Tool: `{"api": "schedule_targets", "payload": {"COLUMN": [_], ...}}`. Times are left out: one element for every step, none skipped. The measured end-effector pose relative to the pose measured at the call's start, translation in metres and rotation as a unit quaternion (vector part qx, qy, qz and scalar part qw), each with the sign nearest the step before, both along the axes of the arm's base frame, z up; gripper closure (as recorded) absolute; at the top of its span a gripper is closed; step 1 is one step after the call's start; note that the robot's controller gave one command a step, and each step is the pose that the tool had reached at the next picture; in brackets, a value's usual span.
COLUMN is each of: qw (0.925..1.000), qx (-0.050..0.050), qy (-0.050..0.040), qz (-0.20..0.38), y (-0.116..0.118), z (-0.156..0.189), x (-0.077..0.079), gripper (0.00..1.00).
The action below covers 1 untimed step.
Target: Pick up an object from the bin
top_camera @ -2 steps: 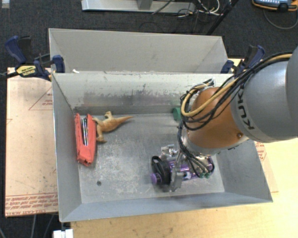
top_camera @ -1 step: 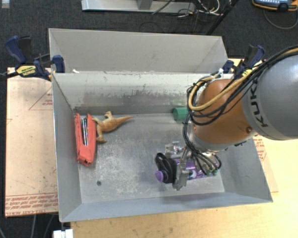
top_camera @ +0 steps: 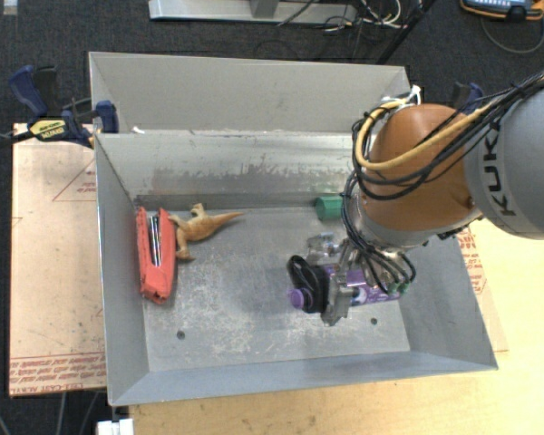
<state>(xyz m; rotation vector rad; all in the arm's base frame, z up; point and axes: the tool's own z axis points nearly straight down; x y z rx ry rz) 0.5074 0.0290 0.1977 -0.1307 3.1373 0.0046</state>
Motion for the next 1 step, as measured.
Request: {"api": "schedule_targets", "payload": {"qw": [1.0], "qx": [0.0], "qy": [0.0028], "qz": [0.003], "y": [0.0006], "z": [0.0546], "x": [-0.0057], "gripper": [1.0]}}
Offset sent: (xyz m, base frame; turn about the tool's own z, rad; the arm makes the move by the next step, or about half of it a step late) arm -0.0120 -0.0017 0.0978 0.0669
